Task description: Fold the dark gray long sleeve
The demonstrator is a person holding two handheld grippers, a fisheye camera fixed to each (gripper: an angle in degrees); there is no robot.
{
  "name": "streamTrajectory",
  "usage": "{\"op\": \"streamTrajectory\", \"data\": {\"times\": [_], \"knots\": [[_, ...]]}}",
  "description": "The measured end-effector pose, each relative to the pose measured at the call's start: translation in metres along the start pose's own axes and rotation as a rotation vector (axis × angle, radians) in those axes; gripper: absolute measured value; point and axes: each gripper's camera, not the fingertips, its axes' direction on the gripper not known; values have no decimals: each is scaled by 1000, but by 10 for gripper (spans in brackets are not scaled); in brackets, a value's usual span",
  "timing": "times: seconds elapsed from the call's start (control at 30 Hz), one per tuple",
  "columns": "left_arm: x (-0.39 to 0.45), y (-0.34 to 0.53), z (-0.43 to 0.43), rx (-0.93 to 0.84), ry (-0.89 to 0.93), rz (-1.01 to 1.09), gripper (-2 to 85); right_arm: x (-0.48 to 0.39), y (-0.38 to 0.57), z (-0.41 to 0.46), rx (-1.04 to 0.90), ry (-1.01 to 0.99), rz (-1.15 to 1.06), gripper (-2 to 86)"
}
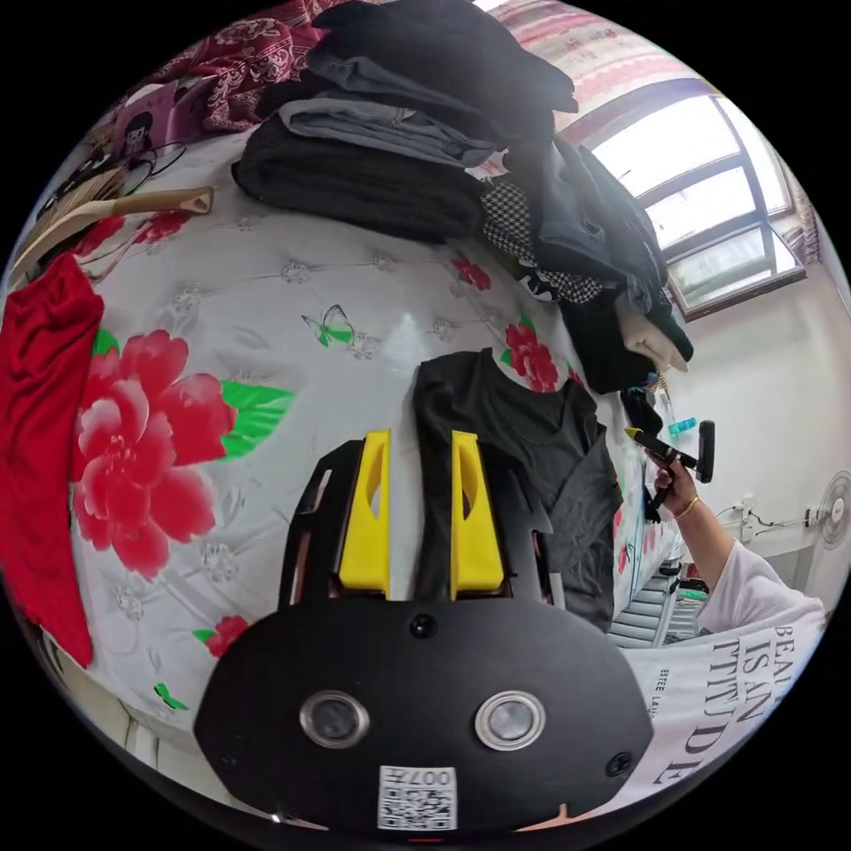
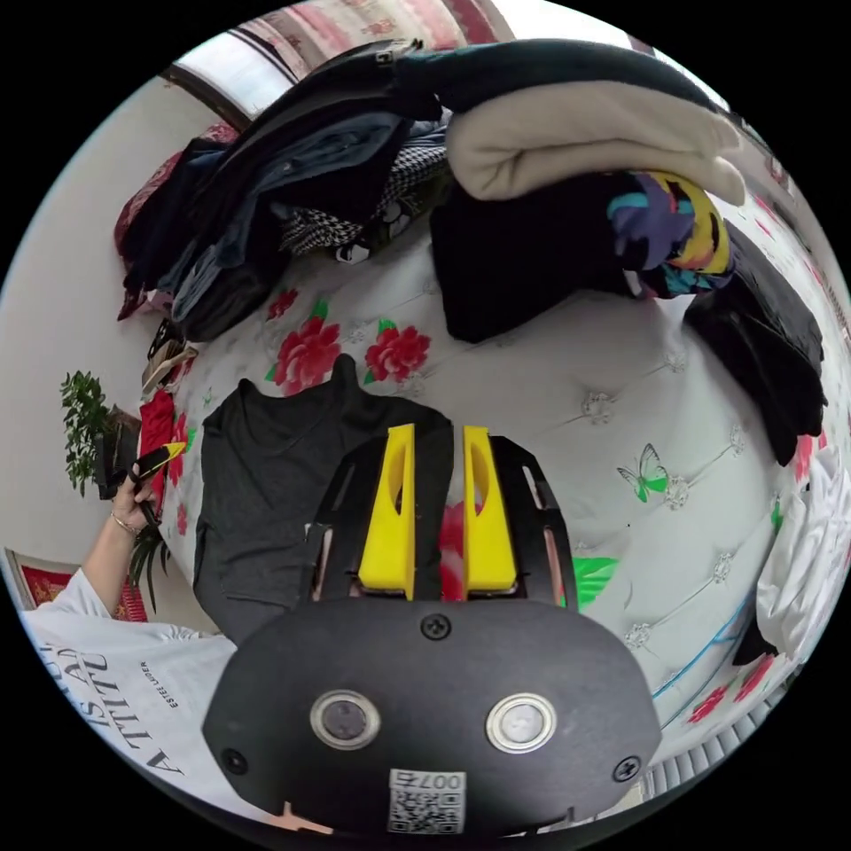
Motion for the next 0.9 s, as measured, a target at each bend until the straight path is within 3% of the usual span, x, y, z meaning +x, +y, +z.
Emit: {"op": "streamTrajectory", "data": {"times": [0.13,0.2,0.27,0.43,0.63,0.9], "knots": [[-4,-44,46,-103,-2,-33,102,8,-20,32,-55,-49,8,54],[1,-52,62,-146,-17,-15,47,5,-24,46,-112,-72,-11,35],[10,-54,68,-157,-118,26,4,-5,-22,47,-119,15,-90,12],[10,-52,62,-103,-170,44,-4,17,-15,24,-26,280,-40,2],[2,-55,73,-86,-56,-32,42,33,-13,25,-23,120,81,19],[21,13,21,8,-104,-14,85,15,68,-34,108,47,-11,33]]}}
